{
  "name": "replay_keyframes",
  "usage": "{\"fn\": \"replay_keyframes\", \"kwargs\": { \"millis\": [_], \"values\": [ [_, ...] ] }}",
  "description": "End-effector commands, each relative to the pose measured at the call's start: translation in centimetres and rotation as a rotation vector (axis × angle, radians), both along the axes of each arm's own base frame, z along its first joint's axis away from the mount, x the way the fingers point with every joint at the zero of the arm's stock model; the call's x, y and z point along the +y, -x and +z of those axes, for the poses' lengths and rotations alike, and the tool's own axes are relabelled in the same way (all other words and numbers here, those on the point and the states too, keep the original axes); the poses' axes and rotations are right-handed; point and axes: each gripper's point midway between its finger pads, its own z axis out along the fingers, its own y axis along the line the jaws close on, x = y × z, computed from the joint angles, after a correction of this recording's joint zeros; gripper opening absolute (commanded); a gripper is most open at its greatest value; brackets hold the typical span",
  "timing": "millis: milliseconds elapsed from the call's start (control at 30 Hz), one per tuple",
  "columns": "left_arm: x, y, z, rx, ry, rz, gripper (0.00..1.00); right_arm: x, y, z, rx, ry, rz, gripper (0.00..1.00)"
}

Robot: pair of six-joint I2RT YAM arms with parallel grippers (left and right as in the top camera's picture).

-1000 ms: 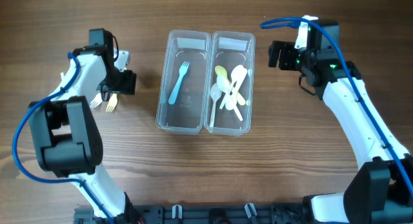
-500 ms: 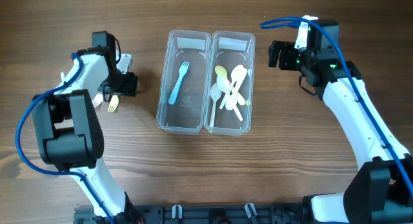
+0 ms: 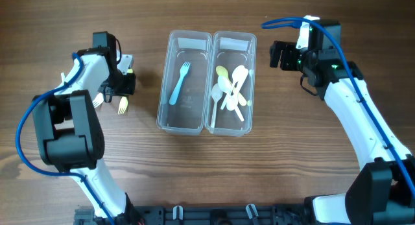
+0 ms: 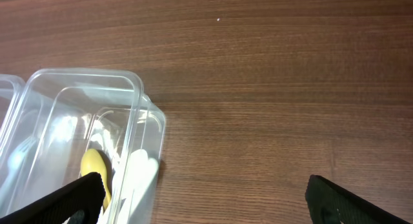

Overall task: Pack container
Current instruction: 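Lower the yellow fork into the left container and open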

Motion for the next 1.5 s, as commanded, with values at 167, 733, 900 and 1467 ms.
{"fn": "replay_keyframes", "kwargs": {
  "millis": [167,733,900,1467],
  "values": [
    [-0.8,-2.2,4.9,-0.099,0.03,0.054,0.04,-0.1,-0.1,0.3,-0.013,0.016,0.001,1.0],
    [-15.4,-1.3,19.6,-0.407,0.334,-0.23,0.04,-0.1,-0.1,0.3,-0.013,0.016,0.001,1.0],
    [-19.2,-0.1,18.1,-0.343,0.356,-0.289,0.04,-0.1,-0.1,0.3,-0.013,0.016,0.001,1.0],
    [-19.8,-0.7,18.0,-0.364,0.357,-0.304,1.0,-0.1,-0.1,0.3,-0.013,0.016,0.001,1.0]
  ]
}}
